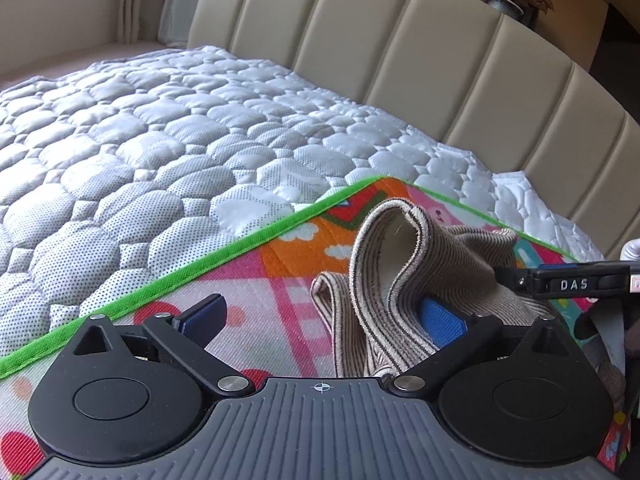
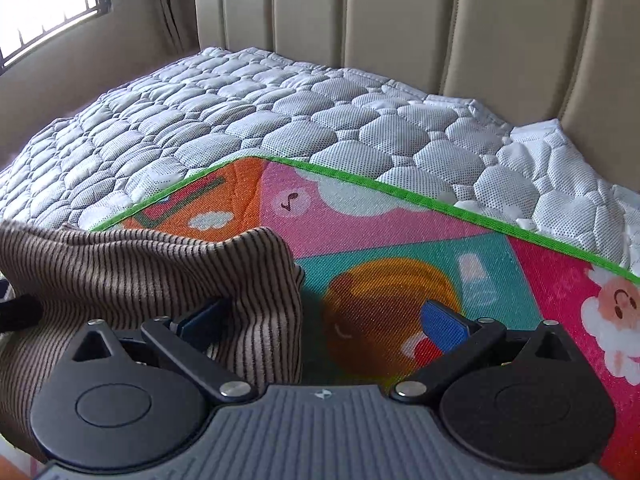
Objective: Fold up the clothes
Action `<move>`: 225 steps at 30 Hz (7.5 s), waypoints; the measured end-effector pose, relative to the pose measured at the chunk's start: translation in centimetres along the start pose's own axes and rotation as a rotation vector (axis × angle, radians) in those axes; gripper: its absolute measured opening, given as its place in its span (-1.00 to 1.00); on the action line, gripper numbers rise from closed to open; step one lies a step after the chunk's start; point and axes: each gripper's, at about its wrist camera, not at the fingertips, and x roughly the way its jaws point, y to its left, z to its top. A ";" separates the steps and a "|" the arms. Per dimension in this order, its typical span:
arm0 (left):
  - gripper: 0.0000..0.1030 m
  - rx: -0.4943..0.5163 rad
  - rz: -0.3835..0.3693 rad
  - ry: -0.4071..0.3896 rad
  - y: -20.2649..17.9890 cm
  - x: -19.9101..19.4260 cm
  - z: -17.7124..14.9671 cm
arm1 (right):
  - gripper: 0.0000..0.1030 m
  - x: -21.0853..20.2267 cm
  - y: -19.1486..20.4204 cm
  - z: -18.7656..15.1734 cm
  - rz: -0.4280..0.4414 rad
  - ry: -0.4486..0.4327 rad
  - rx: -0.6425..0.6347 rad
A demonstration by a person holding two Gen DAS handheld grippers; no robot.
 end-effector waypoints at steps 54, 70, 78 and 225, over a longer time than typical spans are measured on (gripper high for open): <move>1.00 0.079 0.002 0.043 -0.1 1.6 2.6 | 1.00 -7.3 4.1 -0.9 -0.077 -0.115 -0.280; 1.00 0.103 0.029 0.049 -0.5 2.0 2.3 | 0.87 -5.4 0.9 -9.0 0.366 0.148 0.732; 1.00 0.089 0.013 0.065 -0.3 2.4 2.3 | 0.68 -3.3 1.3 -8.4 0.378 0.115 0.789; 0.48 -0.338 -0.503 0.091 -1.8 6.7 1.6 | 1.00 -5.5 -0.7 0.5 0.089 -0.134 -0.081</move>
